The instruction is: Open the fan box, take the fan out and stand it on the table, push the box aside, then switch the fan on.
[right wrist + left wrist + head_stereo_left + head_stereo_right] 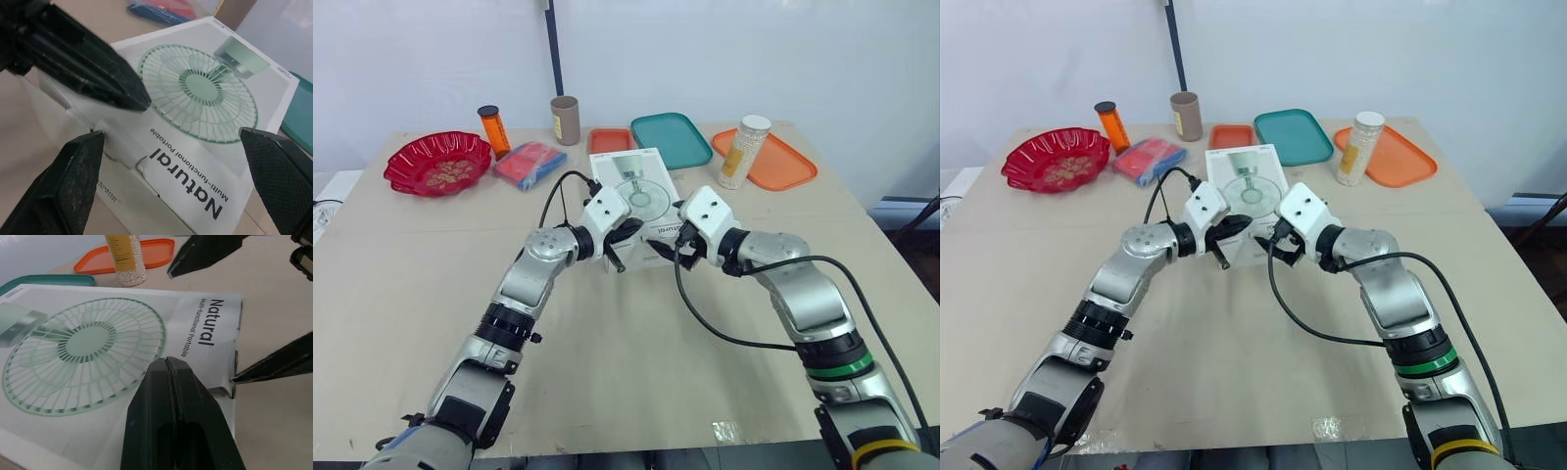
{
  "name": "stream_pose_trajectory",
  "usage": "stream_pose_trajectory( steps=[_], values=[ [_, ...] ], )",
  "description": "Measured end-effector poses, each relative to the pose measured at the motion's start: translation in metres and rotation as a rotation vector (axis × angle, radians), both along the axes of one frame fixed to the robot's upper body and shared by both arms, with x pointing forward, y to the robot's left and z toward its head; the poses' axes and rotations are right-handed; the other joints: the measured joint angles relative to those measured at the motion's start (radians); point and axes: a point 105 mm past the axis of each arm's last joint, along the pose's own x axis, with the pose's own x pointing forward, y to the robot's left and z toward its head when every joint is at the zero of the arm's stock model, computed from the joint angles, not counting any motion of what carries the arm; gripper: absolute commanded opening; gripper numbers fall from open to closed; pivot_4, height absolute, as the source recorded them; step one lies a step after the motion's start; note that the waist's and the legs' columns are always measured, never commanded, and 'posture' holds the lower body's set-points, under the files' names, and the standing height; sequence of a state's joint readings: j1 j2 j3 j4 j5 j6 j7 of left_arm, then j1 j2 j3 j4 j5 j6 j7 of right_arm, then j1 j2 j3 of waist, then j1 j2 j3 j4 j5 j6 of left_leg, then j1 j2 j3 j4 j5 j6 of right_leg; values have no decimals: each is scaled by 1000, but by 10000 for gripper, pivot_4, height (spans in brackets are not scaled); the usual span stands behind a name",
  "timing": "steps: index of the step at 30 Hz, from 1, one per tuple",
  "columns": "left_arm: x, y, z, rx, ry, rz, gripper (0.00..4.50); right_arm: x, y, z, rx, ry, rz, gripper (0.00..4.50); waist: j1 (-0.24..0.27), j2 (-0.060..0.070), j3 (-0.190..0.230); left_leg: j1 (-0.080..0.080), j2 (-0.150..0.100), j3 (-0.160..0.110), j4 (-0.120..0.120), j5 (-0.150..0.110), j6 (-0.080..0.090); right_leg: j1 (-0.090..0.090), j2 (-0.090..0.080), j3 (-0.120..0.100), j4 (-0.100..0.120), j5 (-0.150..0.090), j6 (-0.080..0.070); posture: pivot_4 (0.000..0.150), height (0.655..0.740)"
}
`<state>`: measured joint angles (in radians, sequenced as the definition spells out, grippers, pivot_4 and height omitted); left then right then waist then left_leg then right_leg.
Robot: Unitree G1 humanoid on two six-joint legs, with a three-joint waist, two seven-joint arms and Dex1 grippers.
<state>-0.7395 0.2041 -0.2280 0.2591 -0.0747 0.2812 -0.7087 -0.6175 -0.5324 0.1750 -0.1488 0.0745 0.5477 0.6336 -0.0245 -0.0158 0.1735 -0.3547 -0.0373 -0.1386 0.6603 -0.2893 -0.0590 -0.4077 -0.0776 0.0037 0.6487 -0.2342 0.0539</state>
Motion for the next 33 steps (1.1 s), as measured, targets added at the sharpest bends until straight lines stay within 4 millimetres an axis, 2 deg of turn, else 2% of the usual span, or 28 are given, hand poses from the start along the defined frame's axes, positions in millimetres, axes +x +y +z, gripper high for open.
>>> stream_pose_trajectory(
  steps=[4,10,20,26,33],
  values=[
    [-2,-2,0,-1,0,-14,539,3,-3,10,17,-22,-22,45000,1,0,0,0,0,0,0,0,0,0,0,0,0,0,0,1500,7400],
    [-3,-2,-1,-1,1,-19,539,3,-4,10,14,-23,-22,45000,1,0,0,0,0,0,0,0,0,0,0,0,0,0,0,1500,7400],
    [-3,1,0,5,4,-16,539,-13,-7,-1,-14,32,29,45000,1,0,0,0,0,0,0,0,0,0,0,0,0,0,0,1500,7400],
    [-3,1,0,7,4,-16,539,-14,-7,-4,-20,39,33,45000,1,0,0,0,0,0,0,0,0,0,0,0,0,0,0,1500,7400],
    [-3,2,0,10,2,-16,539,-2,-10,-5,-42,9,-2,45000,0,0,0,0,0,0,0,0,0,0,0,0,0,0,0,1500,7400]
  ],
)
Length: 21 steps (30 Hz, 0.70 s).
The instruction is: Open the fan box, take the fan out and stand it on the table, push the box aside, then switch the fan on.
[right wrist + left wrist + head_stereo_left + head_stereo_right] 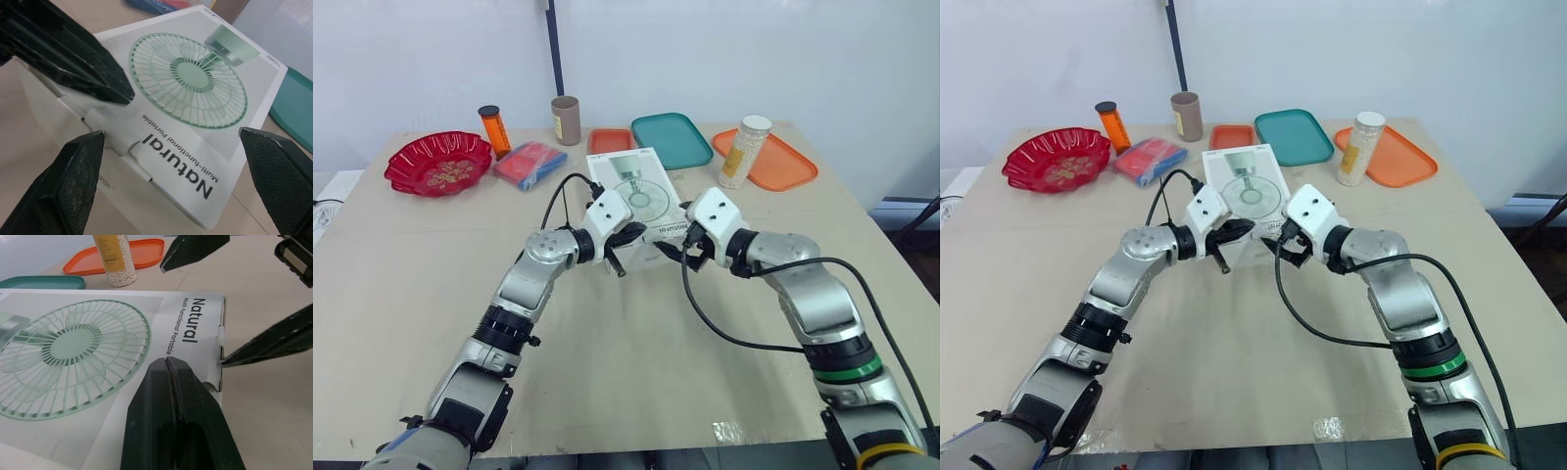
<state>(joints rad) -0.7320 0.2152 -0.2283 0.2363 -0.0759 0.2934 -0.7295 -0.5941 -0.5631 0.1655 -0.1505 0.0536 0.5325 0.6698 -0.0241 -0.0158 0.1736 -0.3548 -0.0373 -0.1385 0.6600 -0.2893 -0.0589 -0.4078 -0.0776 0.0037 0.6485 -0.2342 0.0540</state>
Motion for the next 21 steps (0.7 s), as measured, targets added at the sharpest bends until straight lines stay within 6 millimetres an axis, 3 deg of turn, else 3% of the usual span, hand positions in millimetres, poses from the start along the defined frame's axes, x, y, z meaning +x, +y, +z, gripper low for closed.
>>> stream_pose_trajectory(
  steps=[16,21],
  values=[
    [-1,0,0,4,4,-4,539,9,4,8,6,-56,-31,45000,0,0,0,0,0,0,0,0,0,0,0,0,0,0,0,1500,7400],
    [-2,0,0,6,2,-10,539,-5,0,13,36,-29,-11,45000,0,0,0,0,0,0,-1,0,0,0,0,0,0,0,0,1500,7400]
  ],
)
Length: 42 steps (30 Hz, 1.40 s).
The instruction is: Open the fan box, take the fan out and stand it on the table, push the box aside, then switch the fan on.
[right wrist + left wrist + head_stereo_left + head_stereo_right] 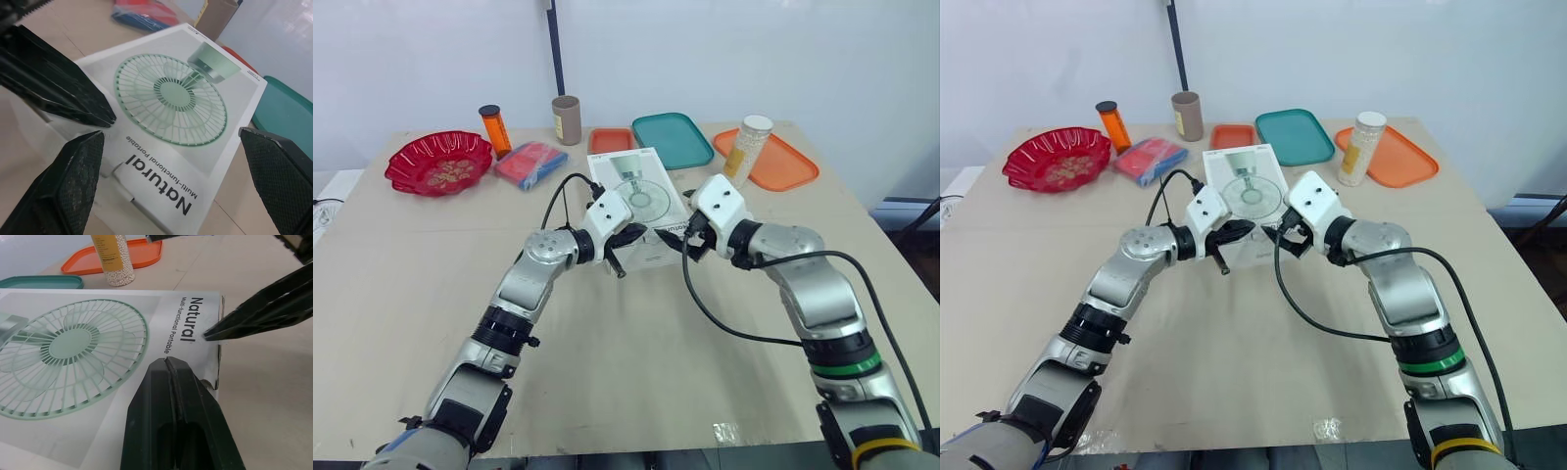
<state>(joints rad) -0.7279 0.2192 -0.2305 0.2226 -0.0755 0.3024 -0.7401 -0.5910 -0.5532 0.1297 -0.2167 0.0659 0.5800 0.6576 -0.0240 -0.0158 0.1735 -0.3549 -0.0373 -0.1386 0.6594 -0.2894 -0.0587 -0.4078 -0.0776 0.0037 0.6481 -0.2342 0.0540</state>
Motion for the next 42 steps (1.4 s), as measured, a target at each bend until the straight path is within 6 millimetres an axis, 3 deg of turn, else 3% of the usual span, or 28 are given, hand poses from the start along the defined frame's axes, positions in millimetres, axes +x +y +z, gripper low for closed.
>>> stream_pose_trajectory(
  steps=[8,13,42],
  values=[
    [0,0,0,2,1,0,539,-9,4,-14,-21,43,32,45000,0,0,0,0,0,0,0,0,0,0,0,0,0,0,0,1500,7400],
    [-1,1,0,5,0,0,539,3,3,-23,-30,56,-4,45000,-1,0,0,0,0,0,0,0,0,0,0,0,0,0,0,1500,7400],
    [-2,3,-1,4,-1,1,539,12,11,-14,3,46,-5,45000,-2,0,0,0,0,0,0,0,0,0,0,0,0,0,0,1500,7400]
  ],
)
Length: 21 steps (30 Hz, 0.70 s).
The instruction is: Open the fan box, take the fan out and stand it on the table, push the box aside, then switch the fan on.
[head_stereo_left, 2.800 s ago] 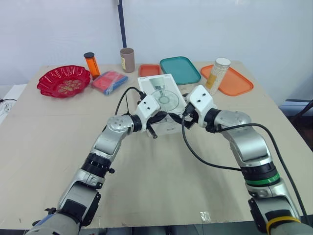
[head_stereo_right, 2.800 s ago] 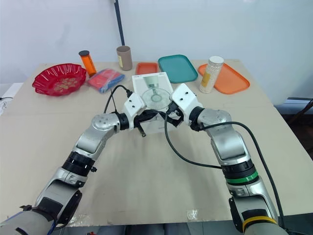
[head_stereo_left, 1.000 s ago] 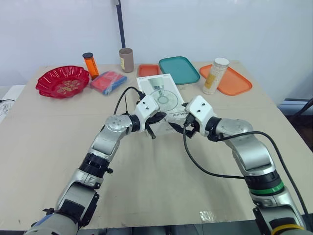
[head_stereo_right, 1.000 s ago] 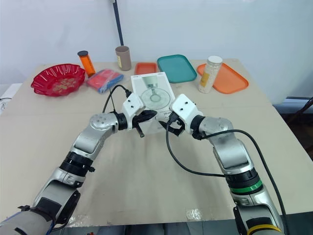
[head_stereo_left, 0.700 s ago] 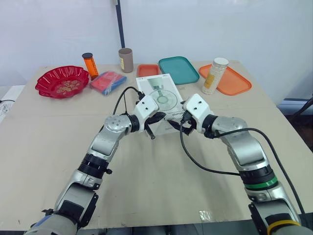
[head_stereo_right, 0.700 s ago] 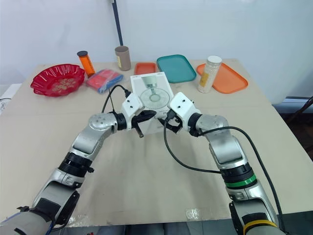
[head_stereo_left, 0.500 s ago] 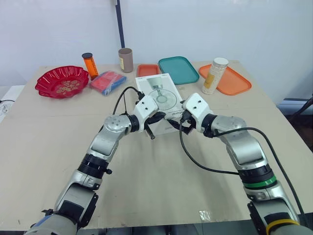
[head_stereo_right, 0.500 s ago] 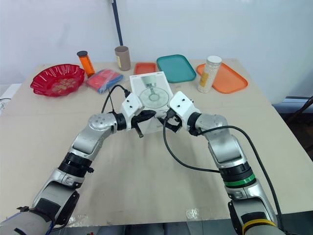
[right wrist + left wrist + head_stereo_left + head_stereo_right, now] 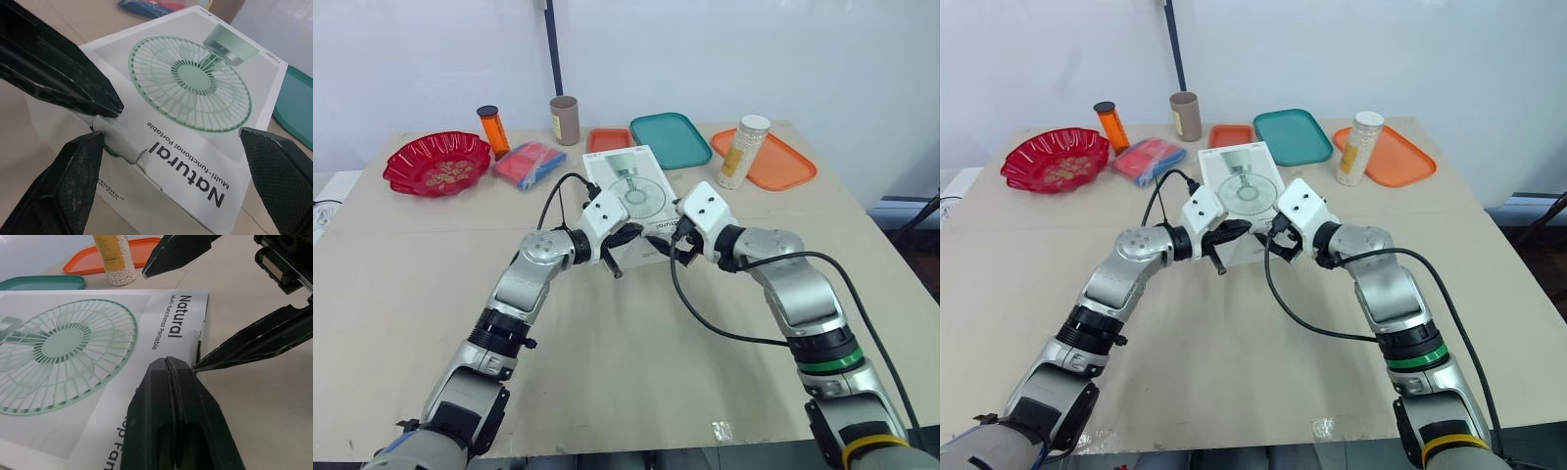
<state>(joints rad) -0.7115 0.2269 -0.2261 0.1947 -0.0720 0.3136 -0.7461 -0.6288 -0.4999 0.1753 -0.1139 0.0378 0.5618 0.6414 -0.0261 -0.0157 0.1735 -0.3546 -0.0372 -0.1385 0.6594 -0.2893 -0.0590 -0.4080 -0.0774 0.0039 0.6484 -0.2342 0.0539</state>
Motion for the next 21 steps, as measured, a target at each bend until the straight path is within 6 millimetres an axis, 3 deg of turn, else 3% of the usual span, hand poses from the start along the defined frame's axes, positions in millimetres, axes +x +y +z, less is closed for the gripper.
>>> stream_pose_trajectory(
  steps=[1,4,13,21],
  values=[
    [-2,-2,-2,-3,4,-7,539,4,-1,18,32,-52,-19,45000,1,0,0,0,0,0,0,0,0,0,0,0,0,0,0,1500,7400],
    [-3,-2,-1,-4,3,-10,539,5,0,22,39,-68,-24,45000,2,0,0,0,0,0,0,0,0,0,0,0,0,0,0,1500,7400],
    [-2,-2,-1,-5,-2,-1,539,6,-2,19,35,-59,-31,45000,3,0,0,0,0,0,0,0,0,0,-1,0,0,0,0,1500,7400],
    [8,5,1,2,-18,40,539,-11,-8,4,11,-7,-11,45000,1,0,0,0,0,0,0,0,0,0,0,0,0,0,0,1500,7400]
  ],
)
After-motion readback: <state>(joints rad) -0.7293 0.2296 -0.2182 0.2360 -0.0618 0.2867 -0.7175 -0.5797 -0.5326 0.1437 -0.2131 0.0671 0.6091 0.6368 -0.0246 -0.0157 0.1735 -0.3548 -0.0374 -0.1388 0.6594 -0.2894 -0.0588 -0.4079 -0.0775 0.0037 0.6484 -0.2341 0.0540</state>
